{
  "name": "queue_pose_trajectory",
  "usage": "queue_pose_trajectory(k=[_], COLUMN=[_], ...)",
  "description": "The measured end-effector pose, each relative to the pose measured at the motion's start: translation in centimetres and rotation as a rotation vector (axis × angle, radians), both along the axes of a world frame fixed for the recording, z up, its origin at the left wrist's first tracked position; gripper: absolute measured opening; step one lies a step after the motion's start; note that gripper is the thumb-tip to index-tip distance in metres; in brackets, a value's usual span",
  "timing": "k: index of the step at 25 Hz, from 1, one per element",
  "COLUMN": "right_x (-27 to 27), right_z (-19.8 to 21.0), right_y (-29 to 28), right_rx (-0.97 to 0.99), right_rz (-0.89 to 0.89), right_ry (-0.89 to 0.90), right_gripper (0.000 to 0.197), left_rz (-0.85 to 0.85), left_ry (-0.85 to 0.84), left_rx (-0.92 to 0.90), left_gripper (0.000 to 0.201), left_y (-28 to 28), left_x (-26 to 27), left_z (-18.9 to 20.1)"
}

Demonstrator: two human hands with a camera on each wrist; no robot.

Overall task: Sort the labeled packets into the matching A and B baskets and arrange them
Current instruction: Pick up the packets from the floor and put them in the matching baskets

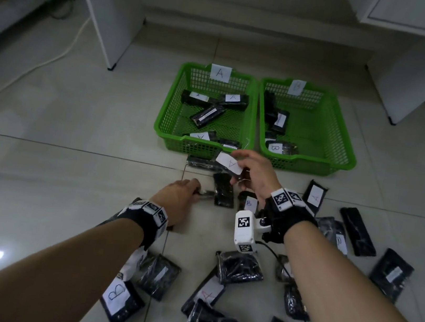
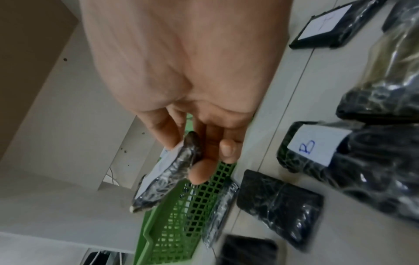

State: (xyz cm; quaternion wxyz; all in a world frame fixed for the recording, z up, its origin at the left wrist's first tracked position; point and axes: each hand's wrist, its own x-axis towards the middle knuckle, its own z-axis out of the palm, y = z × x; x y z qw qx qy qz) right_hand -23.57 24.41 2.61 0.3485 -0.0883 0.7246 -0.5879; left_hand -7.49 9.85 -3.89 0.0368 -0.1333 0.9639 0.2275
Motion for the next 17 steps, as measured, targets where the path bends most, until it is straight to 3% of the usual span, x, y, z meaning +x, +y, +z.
queue_pose_trajectory(k=[4,6,7,9,11,14,17], right_x=[-0.8,-1.3,-1.8,-2.6,-3.2,-3.8,-4.1], right_z=[1.4,2.1,2.3,2.4,2.0,1.3,0.7], right_y=[1.4,1.6,1.4,0.8,-0.4,-2.5,-4.1], right_rx=[-0.105,-0.192,-0.223,-0.21,-0.083,0.187,0.307], right_rz=[-0.019,-0.059,-0.088,-0.132,-0.143,-0.082,0.008], right_ry=[-0.042,-0.094,-0.109,-0.057,0.162,0.637,0.865], right_gripper=[0.026,0.028,0.03,0.036,0.031,0.018,0.017], left_rz=[0.468,0.604,0.628,0.615,0.577,0.471,0.413], left_ry=[0.255,0.367,0.421,0.501,0.527,0.54,0.429], left_rx=[0.466,0.749,0.802,0.807,0.73,0.454,0.195], left_gripper=[0.014,0.011,0.012,0.021,0.024,0.016,0.022], left_y=[-1.3,-2.1,-2.7,-3.4,-4.1,-6.0,-7.8], left_x=[-1.4,-2.5,-2.9,-3.7,-4.6,-6.8,-8.7], left_z=[1.4,2.8,3.5,5.1,6.8,7.9,7.6])
